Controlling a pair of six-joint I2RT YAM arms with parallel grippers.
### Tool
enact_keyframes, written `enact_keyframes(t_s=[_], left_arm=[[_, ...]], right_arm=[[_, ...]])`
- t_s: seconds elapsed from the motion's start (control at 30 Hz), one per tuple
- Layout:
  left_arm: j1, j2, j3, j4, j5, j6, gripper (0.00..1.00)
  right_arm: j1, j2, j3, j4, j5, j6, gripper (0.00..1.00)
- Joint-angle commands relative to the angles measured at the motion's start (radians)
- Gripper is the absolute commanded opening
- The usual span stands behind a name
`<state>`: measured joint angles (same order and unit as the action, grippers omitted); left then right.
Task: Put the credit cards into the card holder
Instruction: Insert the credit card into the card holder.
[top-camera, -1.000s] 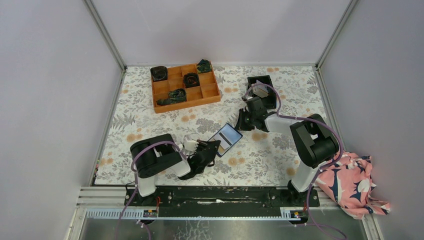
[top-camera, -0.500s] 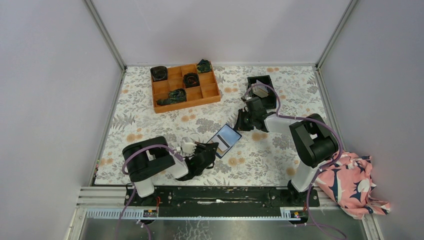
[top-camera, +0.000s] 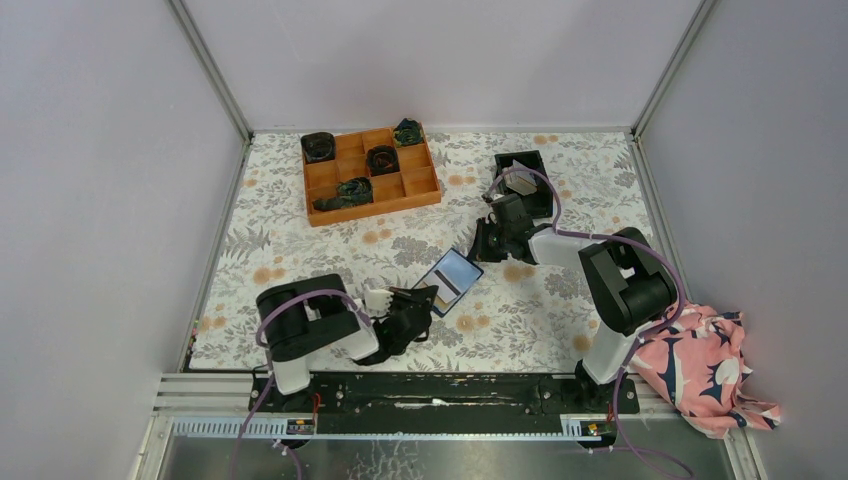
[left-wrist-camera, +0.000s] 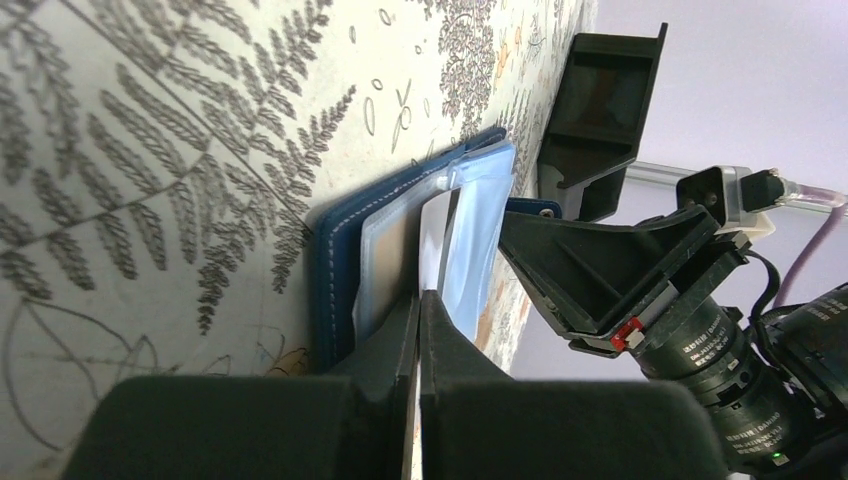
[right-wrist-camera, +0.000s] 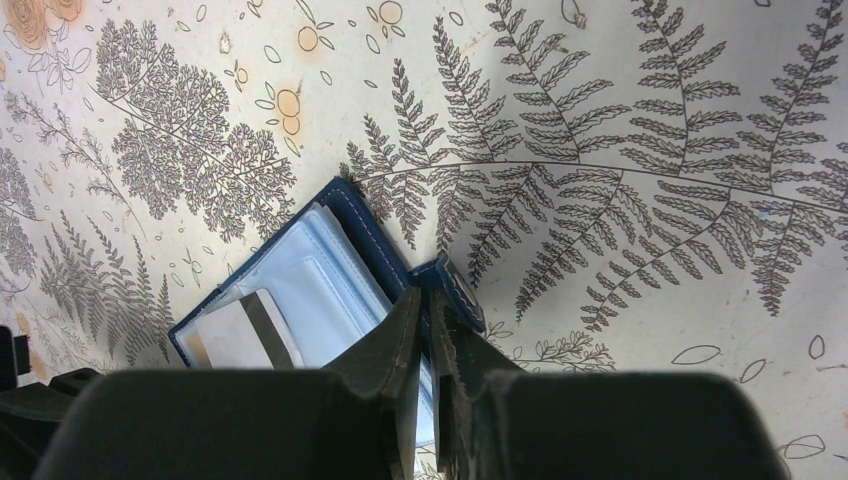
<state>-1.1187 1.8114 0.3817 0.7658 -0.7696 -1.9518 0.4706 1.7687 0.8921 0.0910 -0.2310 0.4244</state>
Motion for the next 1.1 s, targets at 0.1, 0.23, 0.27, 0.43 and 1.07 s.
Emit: enact_keyframes(t_s=[0.1, 0.23, 0.27, 0.43, 1.07], left_arm=[[-0.009, 0.214, -0.133, 0.367, 0.030, 0.155, 0.00], [0.012, 0.303, -0.134, 0.518, 0.078, 0.209, 0.00], [0.016, 0.312, -0.133, 0.540, 0.084, 0.226, 0.00], [0.027, 0.308, -0.112, 0.523, 0.111, 0.277, 0.00], [0.029, 0.189, -0.117, 0.267, -0.047, 0.109, 0.00]], right_arm=[[0.014, 0.042, -0.024, -0.037, -0.001, -0.001, 0.14], [0.019, 0.050, -0.018, -0.037, -0.003, -0.001, 0.14], [0.020, 0.052, -0.018, -0.037, -0.003, -0.001, 0.14], [0.027, 0.061, -0.011, -0.037, -0.004, 0.001, 0.14], [0.039, 0.064, -0.031, -0.027, 0.002, 0.010, 0.14]])
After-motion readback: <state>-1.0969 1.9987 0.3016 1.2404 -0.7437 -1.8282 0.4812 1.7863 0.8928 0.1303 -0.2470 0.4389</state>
